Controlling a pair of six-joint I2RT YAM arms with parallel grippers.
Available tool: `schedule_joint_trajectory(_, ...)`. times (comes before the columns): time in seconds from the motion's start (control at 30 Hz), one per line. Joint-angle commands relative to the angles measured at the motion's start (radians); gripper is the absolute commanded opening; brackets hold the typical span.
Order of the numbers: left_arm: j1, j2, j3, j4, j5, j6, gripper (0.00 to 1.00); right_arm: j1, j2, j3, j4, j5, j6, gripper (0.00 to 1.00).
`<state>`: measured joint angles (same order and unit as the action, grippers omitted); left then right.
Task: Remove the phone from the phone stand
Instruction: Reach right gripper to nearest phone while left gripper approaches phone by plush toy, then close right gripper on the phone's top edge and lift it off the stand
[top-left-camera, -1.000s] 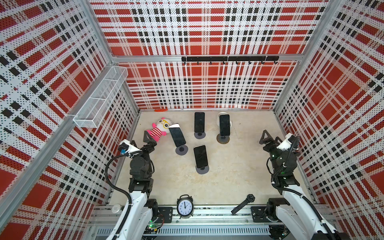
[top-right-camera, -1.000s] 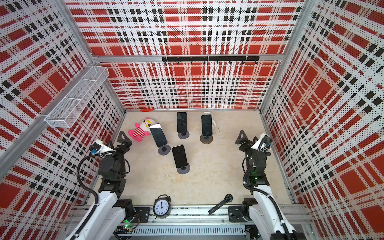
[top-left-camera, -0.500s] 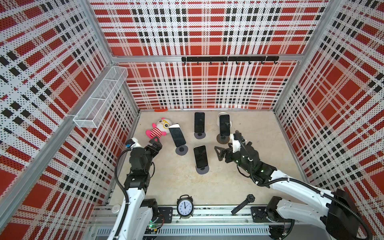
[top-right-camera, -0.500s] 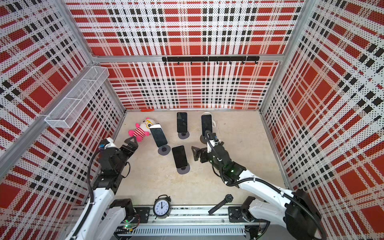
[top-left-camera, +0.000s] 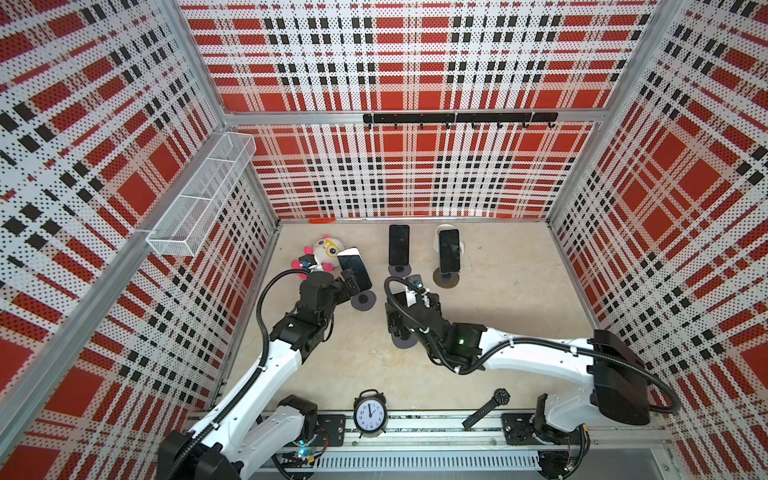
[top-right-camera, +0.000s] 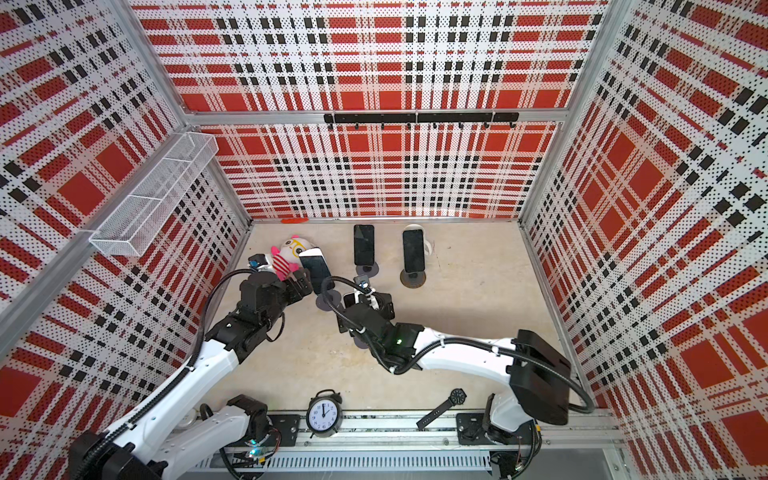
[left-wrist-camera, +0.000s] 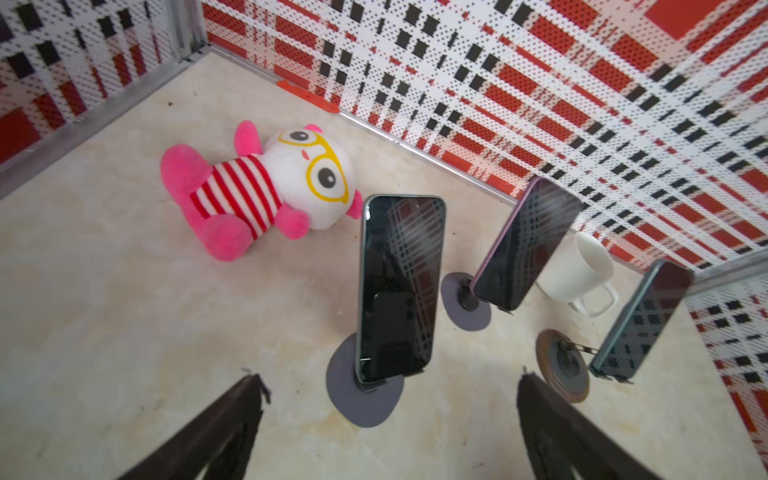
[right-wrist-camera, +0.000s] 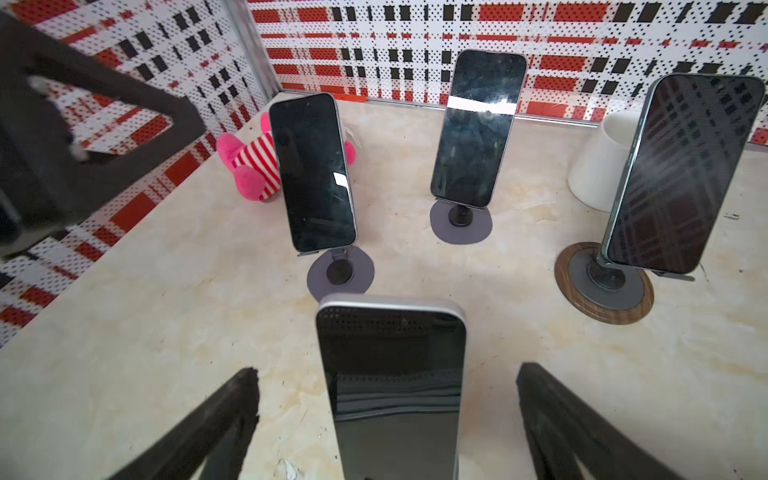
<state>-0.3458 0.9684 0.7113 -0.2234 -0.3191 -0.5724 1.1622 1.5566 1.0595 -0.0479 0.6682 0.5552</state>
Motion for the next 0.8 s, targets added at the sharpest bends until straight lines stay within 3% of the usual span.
schedule_joint_trajectory(0.0,0.006,0.002,0.005,-0.021,-0.083,-0.014,0.98,0.002,0.077,0.066,-0.066,0.078,0.044,1.00)
schedule_joint_trajectory(0.3,0.010,-0.020,-0.006,-0.004,-0.103,-0.069,0.98,0.000,0.172,0.193,-0.145,0.084,0.080,1.00)
schedule_joint_trajectory(0.77,0.010,-0.022,-0.031,0.021,-0.080,-0.083,0.98,-0.043,0.160,0.180,-0.189,0.030,0.068,1.00)
